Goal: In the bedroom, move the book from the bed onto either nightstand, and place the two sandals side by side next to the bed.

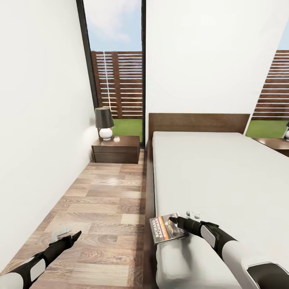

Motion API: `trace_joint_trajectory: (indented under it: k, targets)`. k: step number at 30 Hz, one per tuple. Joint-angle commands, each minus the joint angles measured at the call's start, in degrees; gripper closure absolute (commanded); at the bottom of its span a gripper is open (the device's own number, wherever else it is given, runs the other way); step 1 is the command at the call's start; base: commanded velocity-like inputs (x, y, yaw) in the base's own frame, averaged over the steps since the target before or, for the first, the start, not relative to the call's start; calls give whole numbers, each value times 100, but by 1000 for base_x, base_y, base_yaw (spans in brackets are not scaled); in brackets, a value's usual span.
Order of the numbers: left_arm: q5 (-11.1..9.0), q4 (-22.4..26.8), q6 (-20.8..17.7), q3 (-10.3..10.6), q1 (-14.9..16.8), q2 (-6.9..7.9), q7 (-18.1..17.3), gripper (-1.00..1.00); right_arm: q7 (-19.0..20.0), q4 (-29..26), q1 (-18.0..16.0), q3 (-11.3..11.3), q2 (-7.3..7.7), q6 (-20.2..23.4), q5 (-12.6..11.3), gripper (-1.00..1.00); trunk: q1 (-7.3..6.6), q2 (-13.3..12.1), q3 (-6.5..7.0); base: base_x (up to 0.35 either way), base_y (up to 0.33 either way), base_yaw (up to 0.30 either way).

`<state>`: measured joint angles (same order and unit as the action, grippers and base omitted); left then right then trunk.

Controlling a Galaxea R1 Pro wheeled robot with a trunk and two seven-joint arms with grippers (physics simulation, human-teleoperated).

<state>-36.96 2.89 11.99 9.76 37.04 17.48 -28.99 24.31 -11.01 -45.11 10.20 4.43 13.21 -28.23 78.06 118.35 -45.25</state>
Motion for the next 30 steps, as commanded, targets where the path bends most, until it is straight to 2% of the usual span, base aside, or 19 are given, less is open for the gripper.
trace_joint_trajectory:
  k: [1,30]
  targets:
    - [-39,-8,27,47,5,0,-15,-100,-5,2,2,79,5,59,-42,-100,0,2,-7,0,0,0]
    - [-39,-8,30,53,5,-7,-10,-100,-5,2,2,79,5,59,-42,-100,0,2,-7,0,16,0]
